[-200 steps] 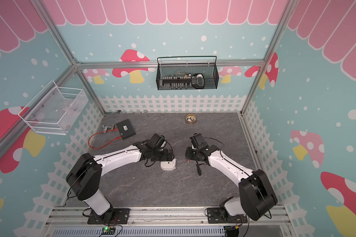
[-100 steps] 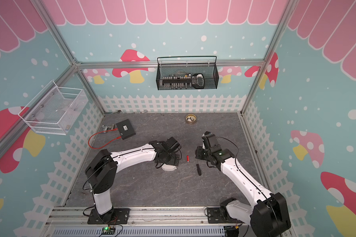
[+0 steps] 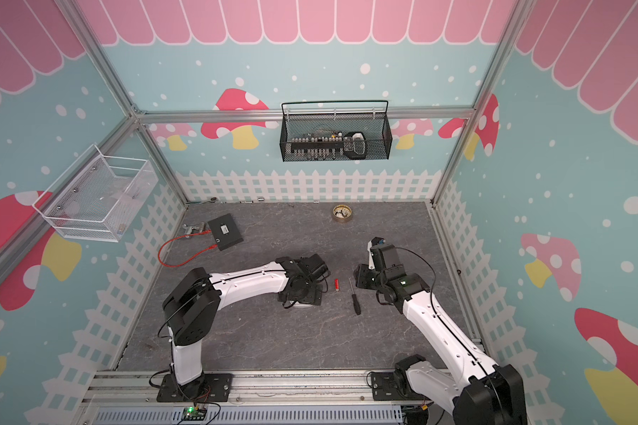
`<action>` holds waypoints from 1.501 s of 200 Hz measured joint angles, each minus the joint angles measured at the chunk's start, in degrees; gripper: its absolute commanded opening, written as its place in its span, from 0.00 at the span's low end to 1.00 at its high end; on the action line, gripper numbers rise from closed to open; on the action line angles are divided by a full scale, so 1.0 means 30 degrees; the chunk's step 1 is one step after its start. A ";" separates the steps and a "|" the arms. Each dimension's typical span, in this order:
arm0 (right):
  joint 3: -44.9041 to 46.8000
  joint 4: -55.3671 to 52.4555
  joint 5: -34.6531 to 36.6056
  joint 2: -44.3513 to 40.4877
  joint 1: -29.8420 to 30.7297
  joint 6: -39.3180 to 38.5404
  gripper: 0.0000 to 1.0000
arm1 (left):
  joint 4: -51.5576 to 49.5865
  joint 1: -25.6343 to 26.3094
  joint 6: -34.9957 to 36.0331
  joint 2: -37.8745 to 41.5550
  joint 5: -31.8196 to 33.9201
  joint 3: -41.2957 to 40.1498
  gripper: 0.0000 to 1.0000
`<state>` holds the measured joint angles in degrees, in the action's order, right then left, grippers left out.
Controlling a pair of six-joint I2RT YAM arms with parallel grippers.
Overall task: Remove the battery from the alarm
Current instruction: Adjust the alarm at the center of the board.
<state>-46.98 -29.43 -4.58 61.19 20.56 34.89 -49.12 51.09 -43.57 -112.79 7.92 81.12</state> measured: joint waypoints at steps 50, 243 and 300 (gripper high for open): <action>0.0124 0.0022 -0.0226 -0.0364 -0.0321 -0.0262 0.43 | -0.0204 0.0015 0.0000 -0.0379 -0.0044 0.0576 0.99; 0.1581 0.4940 -0.8765 -0.1304 -0.2900 -0.0874 0.56 | 0.8502 -0.9114 0.1530 1.1548 -1.3355 -0.7220 0.69; 0.4714 1.8316 -1.7172 0.1268 -0.3504 0.1100 0.65 | 0.9755 -0.9996 0.2790 1.1730 -2.1966 -0.8240 0.68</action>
<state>-32.84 25.52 -56.10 64.99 10.04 38.20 -19.86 21.10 -35.20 -77.60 -57.98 56.40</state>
